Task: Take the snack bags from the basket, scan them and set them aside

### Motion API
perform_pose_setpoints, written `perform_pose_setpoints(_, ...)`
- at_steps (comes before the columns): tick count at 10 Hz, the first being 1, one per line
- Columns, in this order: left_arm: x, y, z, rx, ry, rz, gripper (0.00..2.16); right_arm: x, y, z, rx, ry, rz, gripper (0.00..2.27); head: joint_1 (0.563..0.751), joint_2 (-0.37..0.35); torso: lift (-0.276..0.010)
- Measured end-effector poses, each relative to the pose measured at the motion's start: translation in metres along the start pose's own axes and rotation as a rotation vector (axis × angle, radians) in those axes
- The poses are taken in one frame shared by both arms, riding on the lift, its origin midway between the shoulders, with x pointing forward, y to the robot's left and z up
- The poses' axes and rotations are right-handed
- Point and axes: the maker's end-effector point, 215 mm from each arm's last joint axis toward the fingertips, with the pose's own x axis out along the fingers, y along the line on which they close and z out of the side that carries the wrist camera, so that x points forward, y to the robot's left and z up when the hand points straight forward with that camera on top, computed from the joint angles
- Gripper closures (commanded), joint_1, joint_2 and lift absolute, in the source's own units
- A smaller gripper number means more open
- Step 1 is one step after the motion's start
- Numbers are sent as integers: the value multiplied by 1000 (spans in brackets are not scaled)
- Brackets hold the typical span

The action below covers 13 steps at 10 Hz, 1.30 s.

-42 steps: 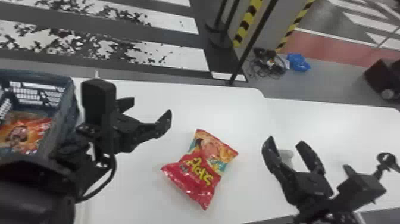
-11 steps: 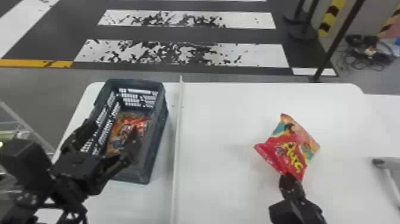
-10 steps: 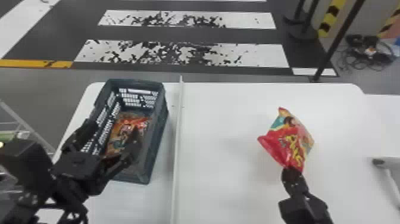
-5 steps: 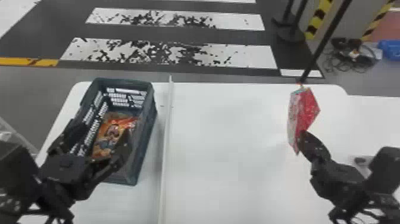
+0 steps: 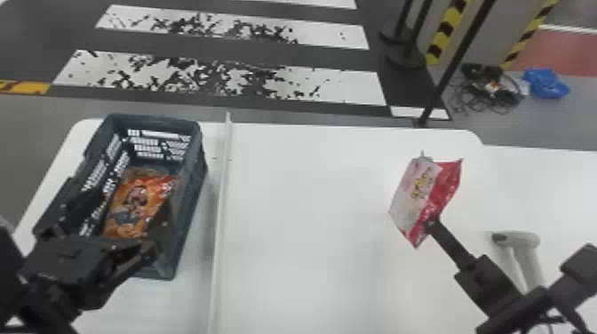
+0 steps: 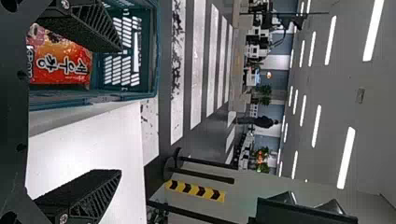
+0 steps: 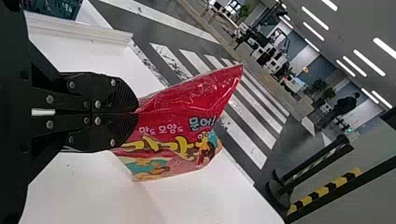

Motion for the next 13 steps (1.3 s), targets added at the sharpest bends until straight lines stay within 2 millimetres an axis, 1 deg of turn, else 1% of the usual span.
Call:
perform_pose_setpoints(2,0,-3,0,-1,0,-13,73,-9,-39,-14,11,18,-153,2250,695,-162,-75)
perform_pose_setpoints(3,0,-4,0,-2,-1,-16,73,-13,-51,-13,9,6,-197,2250,695,-183,-75)
perform_pose_setpoints(4,-1,-5,-2,-3,3,-23,73,-20,-65,-6,9,-20,-243,2250,695,-213,-75)
perform_pose_setpoints(5,-1,-8,-4,-7,6,-31,73,-26,-76,2,8,-43,-283,2246,695,-229,-75)
perform_pose_setpoints(6,-1,-10,-4,-8,5,-37,73,-30,-84,5,9,-53,-318,2064,695,-259,-75)
perform_pose_setpoints(7,-1,-12,-2,-7,2,-42,73,-32,-88,-1,-3,-32,-331,1197,695,-268,-75)
perform_pose_setpoints(8,-1,-13,-2,-6,1,-47,73,-34,-91,-14,-23,13,-341,262,695,-262,-75)
perform_pose_setpoints(9,-3,-12,-2,-6,2,-46,73,-37,-97,-30,-45,67,-359,46,695,-258,-75)
perform_pose_setpoints(10,-3,-12,-3,-7,2,-45,73,-43,-106,-47,-67,125,-403,46,695,-251,-75)
perform_pose_setpoints(11,-3,-12,-3,-9,-1,-45,73,-48,-112,-55,-83,150,-430,46,695,-254,-75)
perform_pose_setpoints(13,-3,-13,-1,-17,-11,-46,73,-52,-121,-54,-113,150,-458,46,695,-268,-75)
